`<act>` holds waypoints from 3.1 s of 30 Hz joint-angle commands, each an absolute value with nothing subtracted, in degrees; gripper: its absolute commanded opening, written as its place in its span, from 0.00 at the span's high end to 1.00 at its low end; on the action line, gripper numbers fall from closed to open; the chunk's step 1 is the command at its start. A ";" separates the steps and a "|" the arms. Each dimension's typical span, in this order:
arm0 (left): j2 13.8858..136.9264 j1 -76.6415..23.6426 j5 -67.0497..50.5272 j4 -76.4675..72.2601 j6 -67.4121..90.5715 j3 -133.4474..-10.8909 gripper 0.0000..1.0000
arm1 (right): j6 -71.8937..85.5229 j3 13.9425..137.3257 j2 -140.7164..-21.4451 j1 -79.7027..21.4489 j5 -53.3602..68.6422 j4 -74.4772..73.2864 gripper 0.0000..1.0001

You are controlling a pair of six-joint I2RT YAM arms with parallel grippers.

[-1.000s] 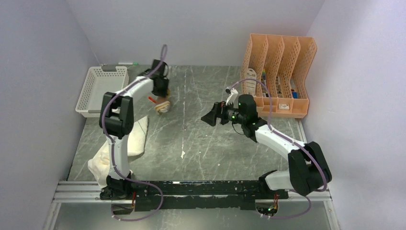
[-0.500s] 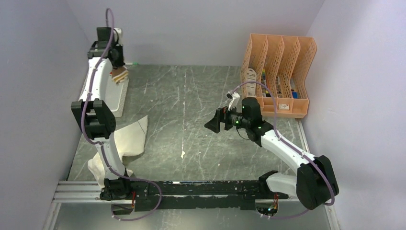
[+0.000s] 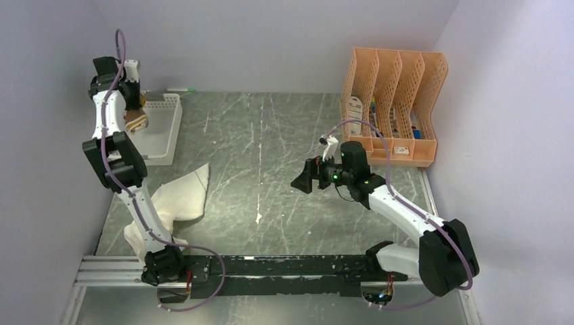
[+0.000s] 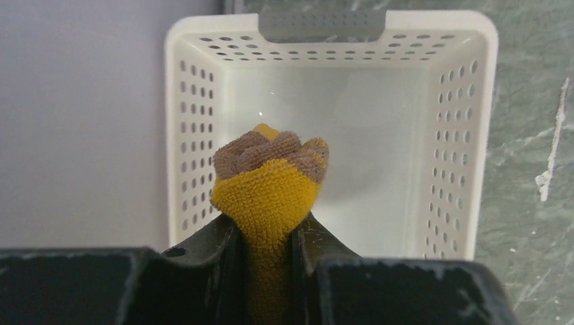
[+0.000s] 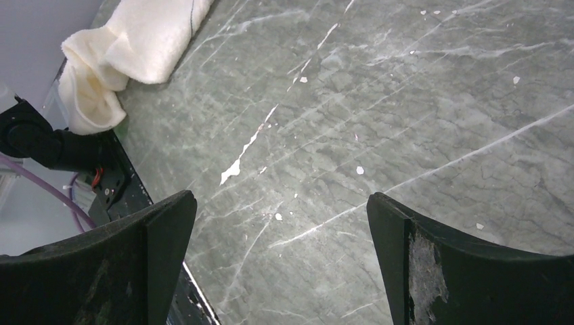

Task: Roll the towels
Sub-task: Place the towel in the bin, then move the towel to the center of the board.

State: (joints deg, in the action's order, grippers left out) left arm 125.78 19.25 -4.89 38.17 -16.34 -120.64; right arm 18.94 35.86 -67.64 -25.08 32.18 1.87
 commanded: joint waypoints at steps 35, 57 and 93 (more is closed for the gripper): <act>110.68 12.79 2.33 12.19 -33.80 -104.71 0.12 | 17.45 35.64 -72.72 -25.22 33.41 2.37 0.00; 75.77 -15.84 3.87 24.95 24.59 -45.08 0.01 | 17.81 35.12 -71.07 -27.84 31.40 2.63 0.00; 115.16 -33.31 1.77 25.26 16.89 -97.29 0.93 | 16.70 36.88 -65.47 -27.84 19.55 -0.75 0.00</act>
State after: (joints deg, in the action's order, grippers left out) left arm 109.08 -22.26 5.80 21.67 21.67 -75.44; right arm 16.91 35.35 -69.43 -27.64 27.09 0.05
